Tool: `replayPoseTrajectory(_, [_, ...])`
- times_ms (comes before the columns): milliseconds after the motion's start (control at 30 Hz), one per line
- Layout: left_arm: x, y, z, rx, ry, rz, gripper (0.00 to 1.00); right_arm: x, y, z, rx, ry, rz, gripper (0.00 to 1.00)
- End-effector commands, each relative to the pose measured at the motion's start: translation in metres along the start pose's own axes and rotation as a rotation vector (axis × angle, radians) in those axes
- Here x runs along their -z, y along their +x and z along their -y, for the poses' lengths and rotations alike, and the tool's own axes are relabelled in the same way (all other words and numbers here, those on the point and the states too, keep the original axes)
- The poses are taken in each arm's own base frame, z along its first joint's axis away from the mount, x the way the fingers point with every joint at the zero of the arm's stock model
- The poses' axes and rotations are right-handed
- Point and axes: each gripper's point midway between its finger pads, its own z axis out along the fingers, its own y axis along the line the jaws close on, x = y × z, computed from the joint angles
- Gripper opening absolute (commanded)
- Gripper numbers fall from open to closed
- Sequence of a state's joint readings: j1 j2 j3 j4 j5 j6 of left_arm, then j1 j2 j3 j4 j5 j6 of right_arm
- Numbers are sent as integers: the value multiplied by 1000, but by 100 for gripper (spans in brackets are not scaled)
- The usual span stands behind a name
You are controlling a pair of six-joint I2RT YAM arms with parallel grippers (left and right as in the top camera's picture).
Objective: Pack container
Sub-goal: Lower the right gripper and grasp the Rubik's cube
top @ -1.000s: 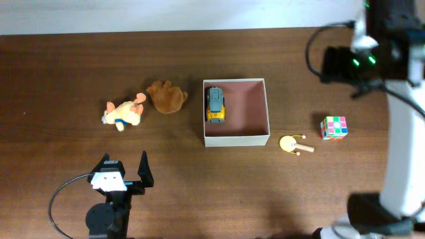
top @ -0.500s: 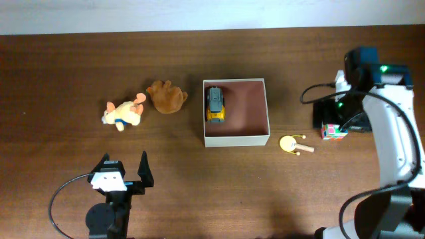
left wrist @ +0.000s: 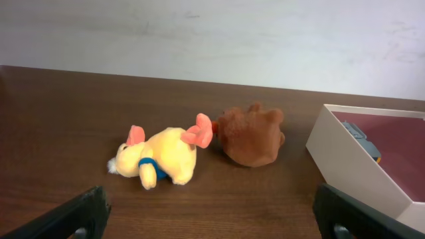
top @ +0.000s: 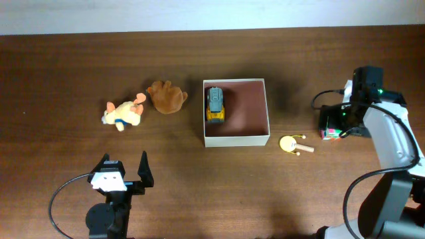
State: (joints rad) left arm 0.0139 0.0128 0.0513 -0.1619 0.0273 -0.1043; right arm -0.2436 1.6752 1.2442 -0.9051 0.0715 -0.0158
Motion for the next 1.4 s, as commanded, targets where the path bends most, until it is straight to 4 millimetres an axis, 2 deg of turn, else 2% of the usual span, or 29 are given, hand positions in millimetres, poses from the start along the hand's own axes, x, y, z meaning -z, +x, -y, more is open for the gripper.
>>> replayPoseTrajectory(0, [0,0,1,-16,7,4,100,-13,-6,7,91,32,6,99])
replayPoseTrajectory(200, [0,0,1,-16,7,4,100,-24,-15,3,213,17,27,99])
replayPoseTrajectory(400, [0,0,1,-16,7,4,100,-38,-9,0,233,0,-14,99])
replayPoseTrajectory(700, [0,0,1,-16,7,4,100,-69,-4,-23,236,-130,-55,100])
replayPoseTrajectory(867, [0,0,1,-16,7,4,100,-85,1,-24,235,-133,-88,98])
replayPoseTrajectory(1000, [0,0,1,-16,7,4,100,-93,5,-27,235,-148,-111,95])
replayPoseTrajectory(1133, [0,0,1,-16,7,4,100,-96,6,-34,222,-186,-115,84])
replayPoseTrajectory(1267, [0,0,1,-16,7,4,100,-97,1,-36,122,-186,-100,82])
replayPoseTrajectory(1367, [0,0,1,-16,7,4,100,-97,-4,-38,60,-195,-87,74])
